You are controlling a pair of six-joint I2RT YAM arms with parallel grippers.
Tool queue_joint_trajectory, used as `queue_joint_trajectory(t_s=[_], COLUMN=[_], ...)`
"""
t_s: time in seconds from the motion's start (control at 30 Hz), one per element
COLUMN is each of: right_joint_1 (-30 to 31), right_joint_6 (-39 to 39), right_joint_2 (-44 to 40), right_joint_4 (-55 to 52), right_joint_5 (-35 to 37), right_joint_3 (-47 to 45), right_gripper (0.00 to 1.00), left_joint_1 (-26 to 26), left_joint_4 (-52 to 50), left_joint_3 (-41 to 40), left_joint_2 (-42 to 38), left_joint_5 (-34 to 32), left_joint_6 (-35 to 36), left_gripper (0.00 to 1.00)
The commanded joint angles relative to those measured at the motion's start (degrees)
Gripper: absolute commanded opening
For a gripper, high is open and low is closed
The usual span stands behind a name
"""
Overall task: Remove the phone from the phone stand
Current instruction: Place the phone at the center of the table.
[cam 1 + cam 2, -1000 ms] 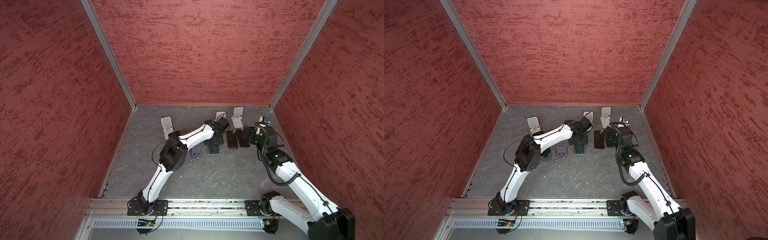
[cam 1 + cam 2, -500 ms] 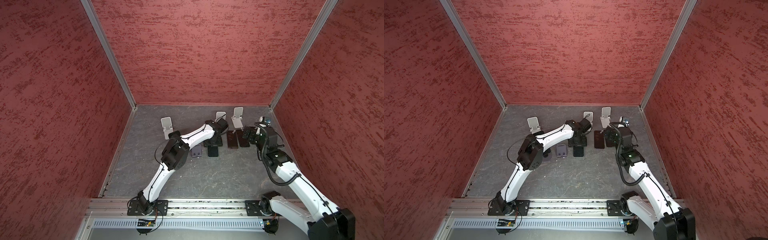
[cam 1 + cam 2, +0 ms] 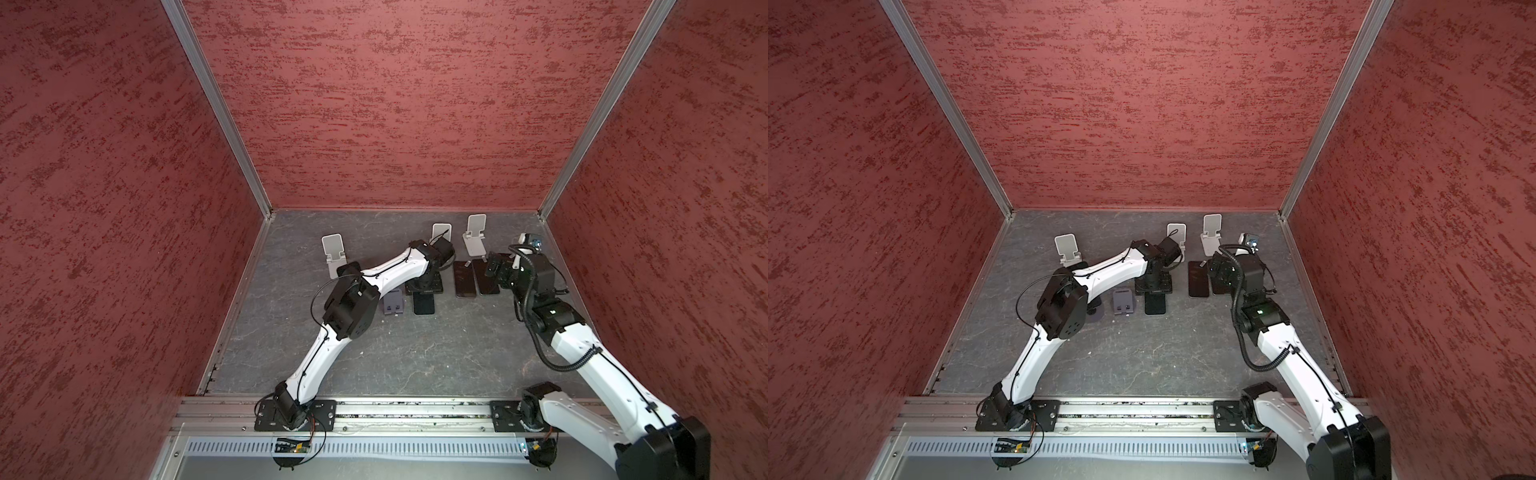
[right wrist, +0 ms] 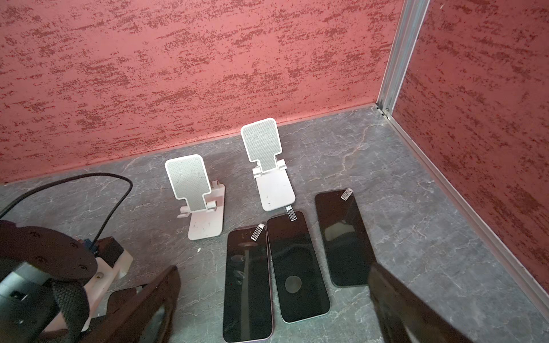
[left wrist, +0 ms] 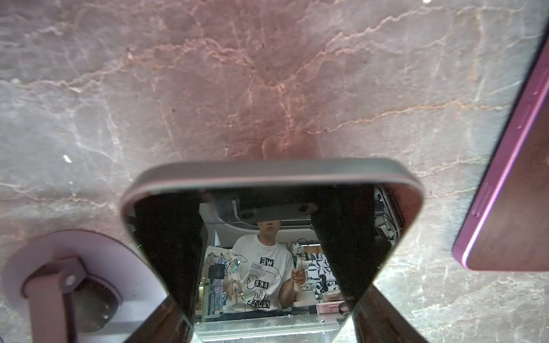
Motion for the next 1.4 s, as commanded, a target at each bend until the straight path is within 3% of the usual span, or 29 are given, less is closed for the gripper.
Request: queue_joint_trajectory(t_s=[0.0, 1.37], right_joint_1=[-0.4, -0.4], right_joint_6=[-0.2, 0.0], right_joint_2=[-0.2, -0.1], right_joint_4=[2.0, 3.0], right_joint_5=[0.8, 0.6], right_joint_3=[-0.9, -1.7], right_gripper=[0.99, 0.99], left_joint_1=[0.3, 1.5], left_joint_4=[-0.5, 3.2], left_joint_3=[0.6, -3.7], left_joint_2=[1.4, 3.0], left_joint_5=[0.1, 5.7], left_joint_6=[-0.6, -0.2], left_gripper=[0.66, 0.69])
